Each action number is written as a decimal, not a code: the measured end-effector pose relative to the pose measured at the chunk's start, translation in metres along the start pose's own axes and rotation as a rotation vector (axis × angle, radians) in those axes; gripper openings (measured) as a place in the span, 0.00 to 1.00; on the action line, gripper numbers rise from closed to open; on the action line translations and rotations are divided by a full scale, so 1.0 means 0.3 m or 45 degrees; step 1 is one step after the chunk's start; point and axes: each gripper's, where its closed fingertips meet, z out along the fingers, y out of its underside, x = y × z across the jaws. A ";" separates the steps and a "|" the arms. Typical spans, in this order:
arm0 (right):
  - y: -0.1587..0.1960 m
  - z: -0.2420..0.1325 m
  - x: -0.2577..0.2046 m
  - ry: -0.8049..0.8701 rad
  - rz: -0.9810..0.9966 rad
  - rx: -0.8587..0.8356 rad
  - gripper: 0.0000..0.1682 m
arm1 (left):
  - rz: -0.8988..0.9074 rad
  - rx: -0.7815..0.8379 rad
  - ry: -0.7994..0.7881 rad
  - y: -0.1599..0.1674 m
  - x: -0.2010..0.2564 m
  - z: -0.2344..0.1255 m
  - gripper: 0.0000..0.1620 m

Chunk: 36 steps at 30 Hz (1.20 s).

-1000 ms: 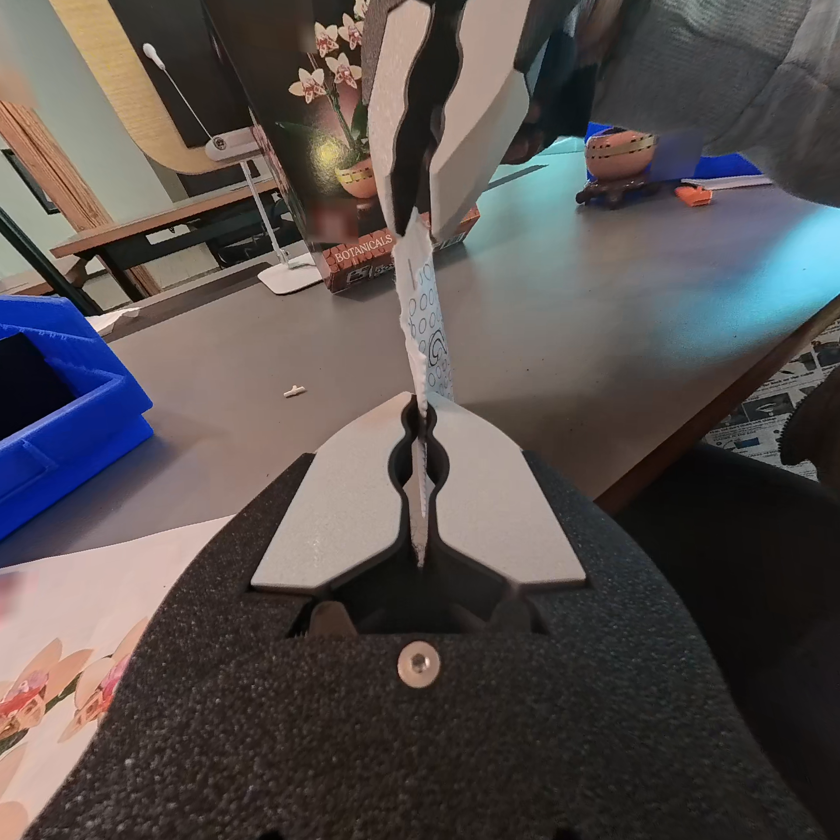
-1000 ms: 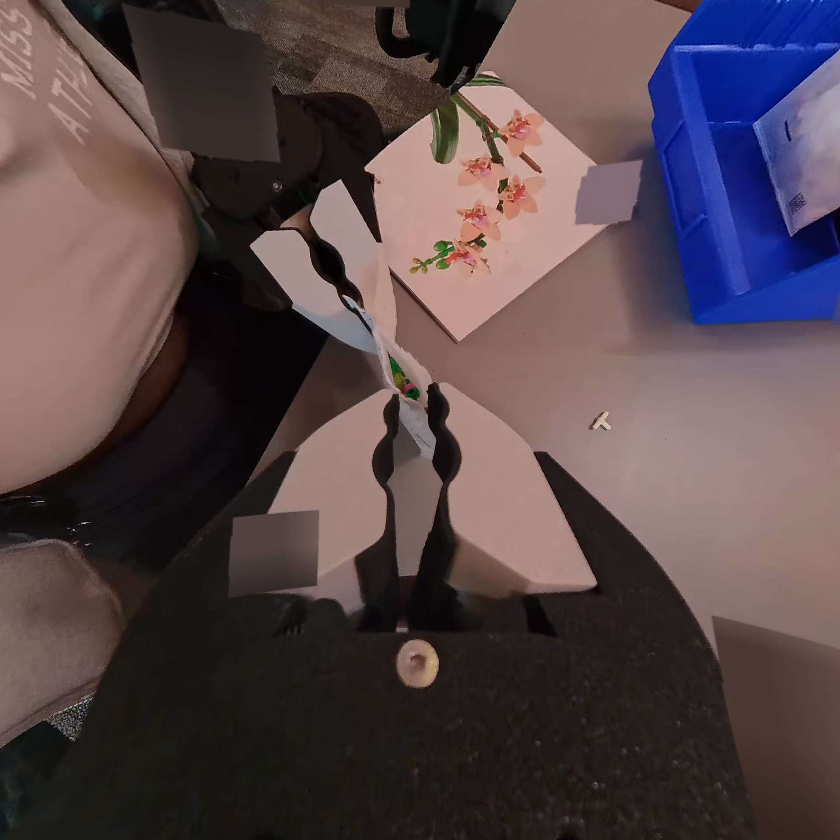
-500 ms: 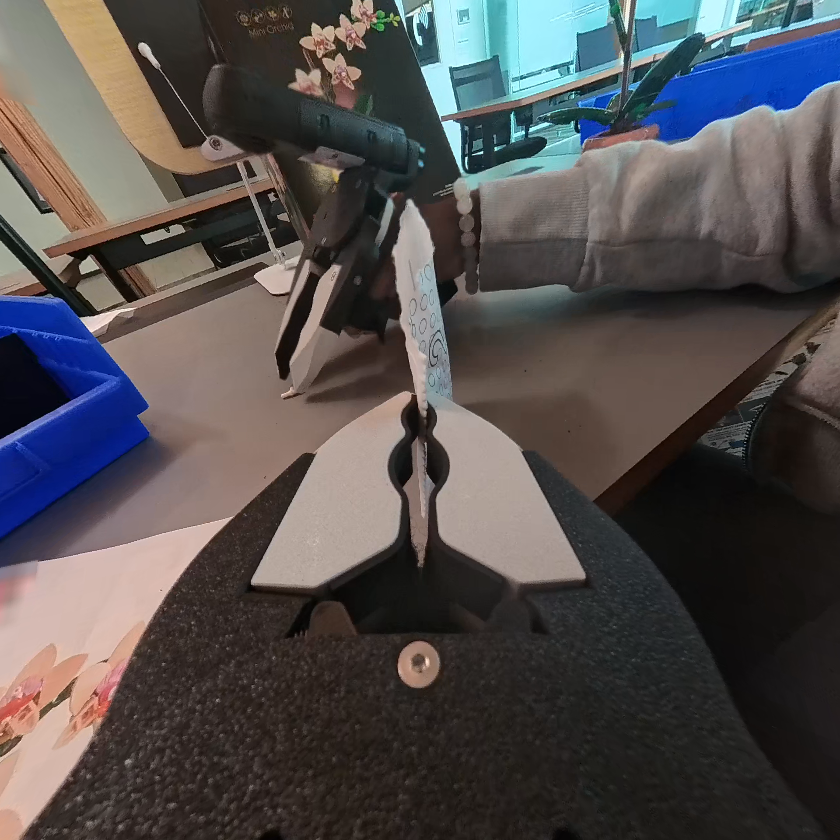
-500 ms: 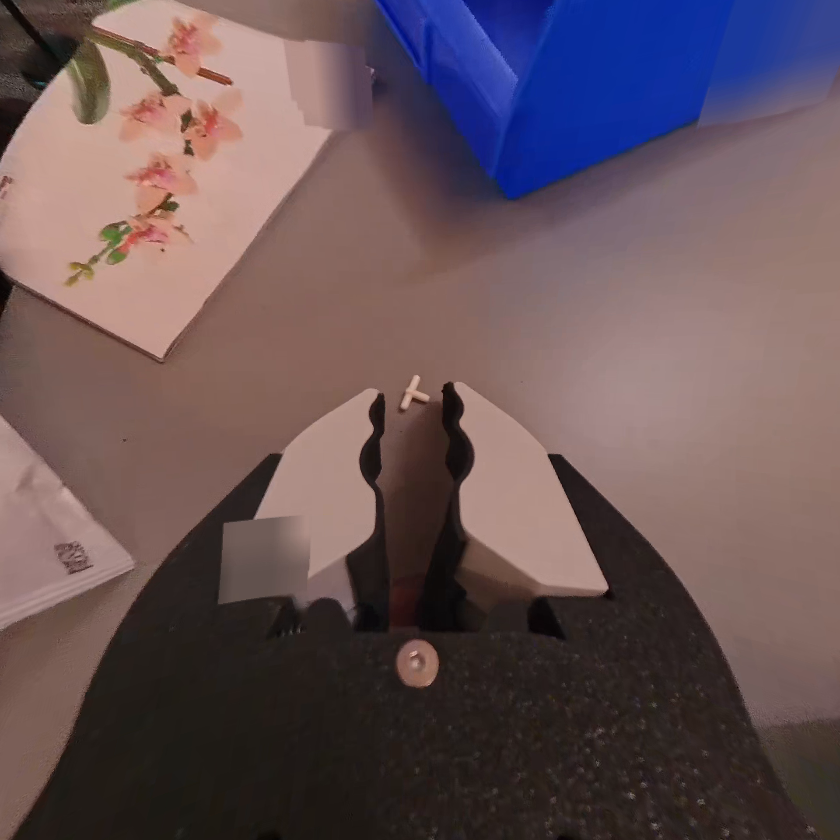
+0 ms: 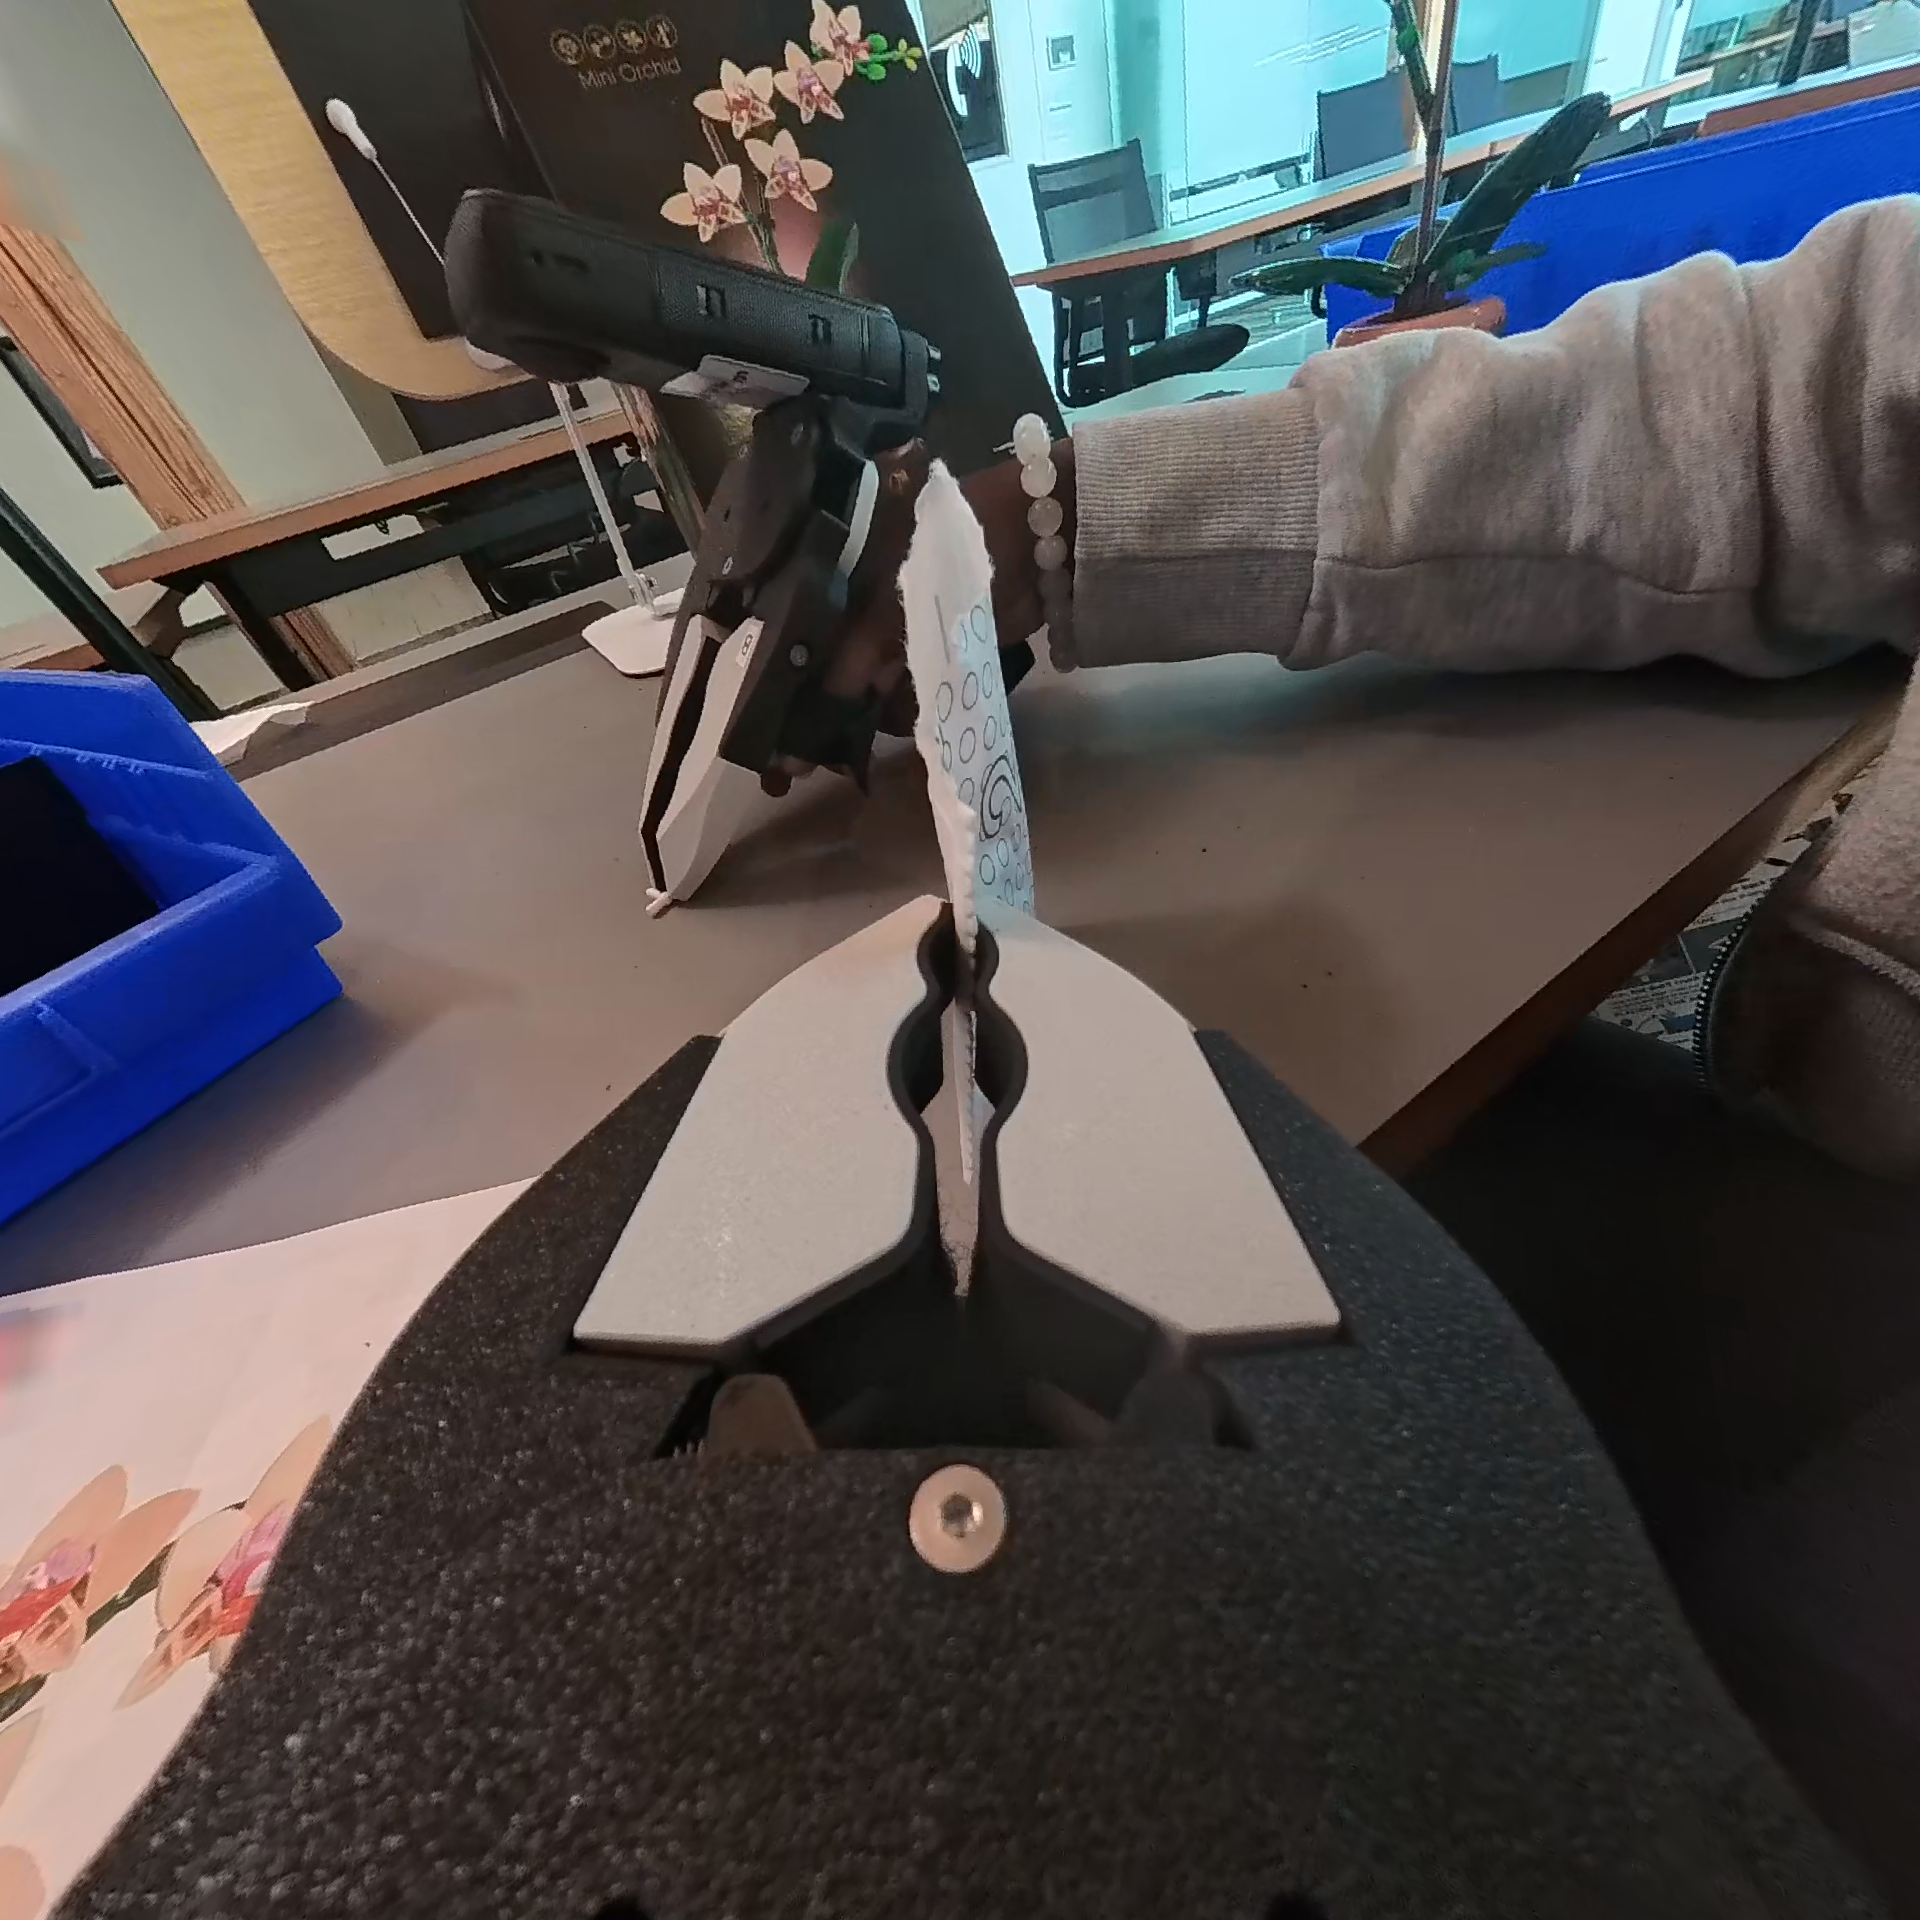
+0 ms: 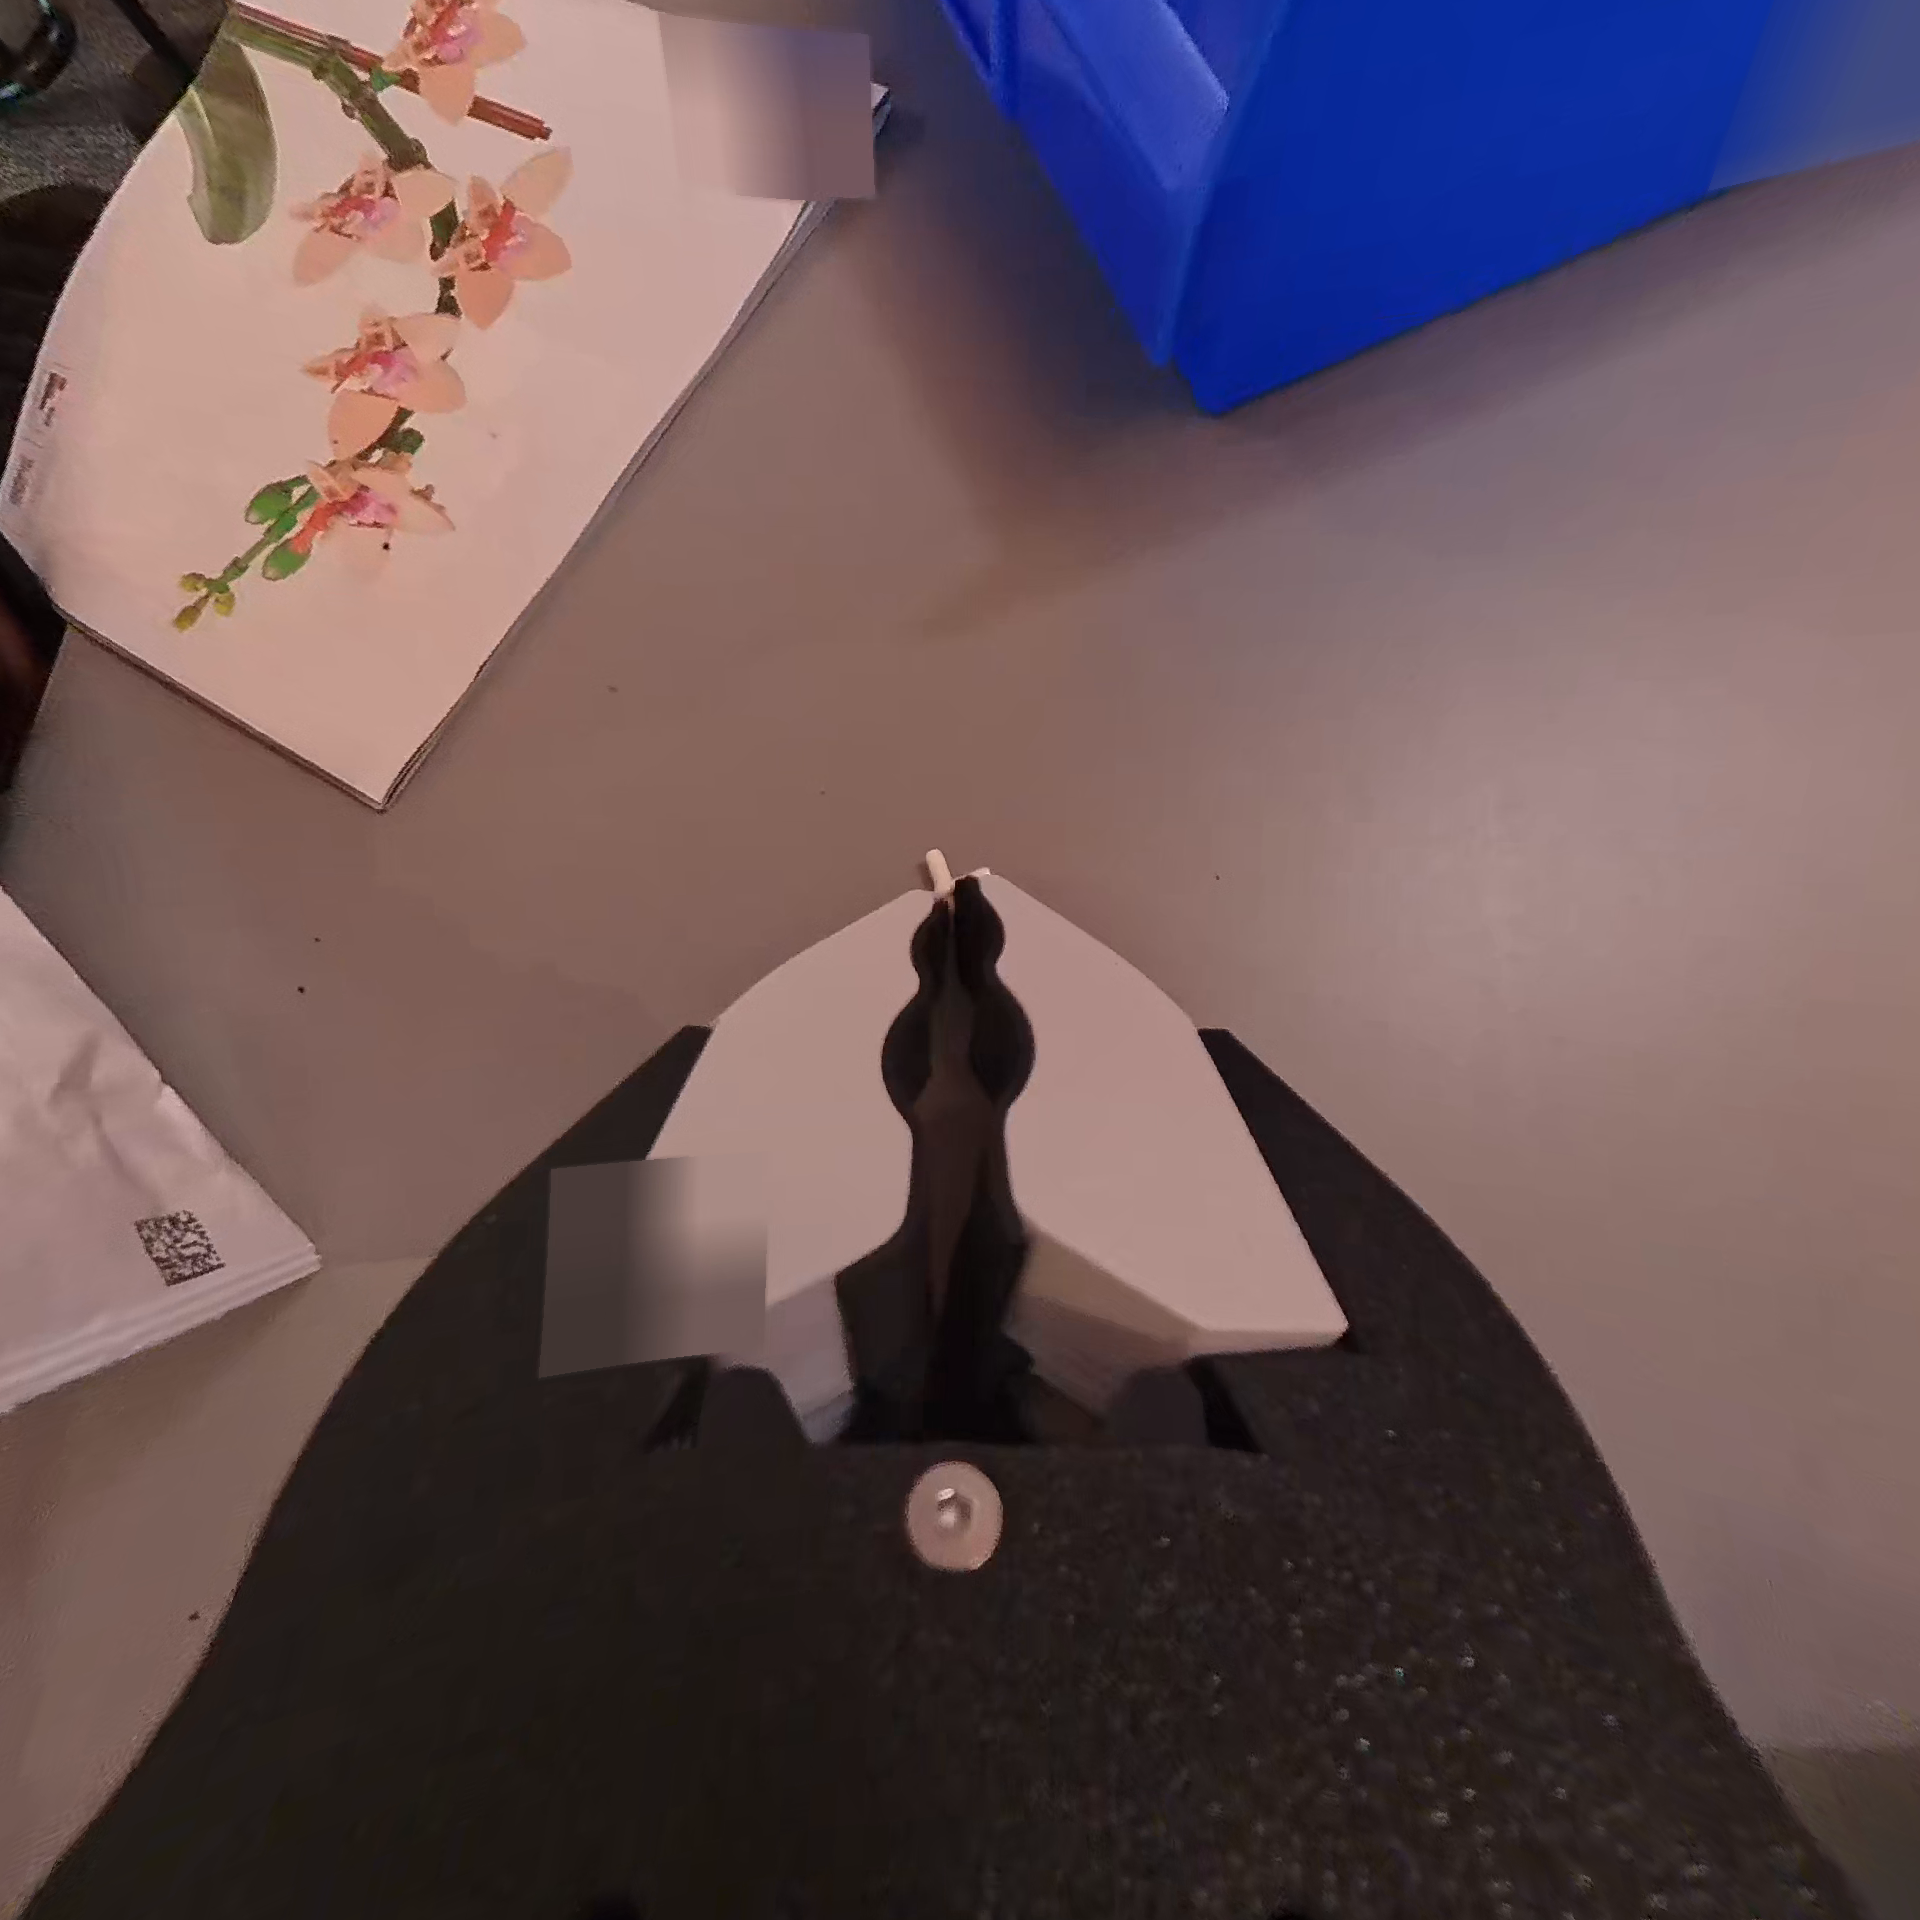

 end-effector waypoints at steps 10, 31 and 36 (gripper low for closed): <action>-0.012 -0.051 -0.006 0.003 -0.044 0.017 0.02 | 0.003 0.004 -0.001 -0.002 -0.002 0.000 0.00; -0.023 -0.054 -0.023 -0.084 -0.045 0.115 0.10 | -0.004 0.009 -0.002 -0.002 -0.003 0.000 0.00; 0.016 -0.065 -0.006 -0.086 -0.074 0.041 0.17 | -0.004 0.009 0.002 -0.002 -0.003 0.001 0.00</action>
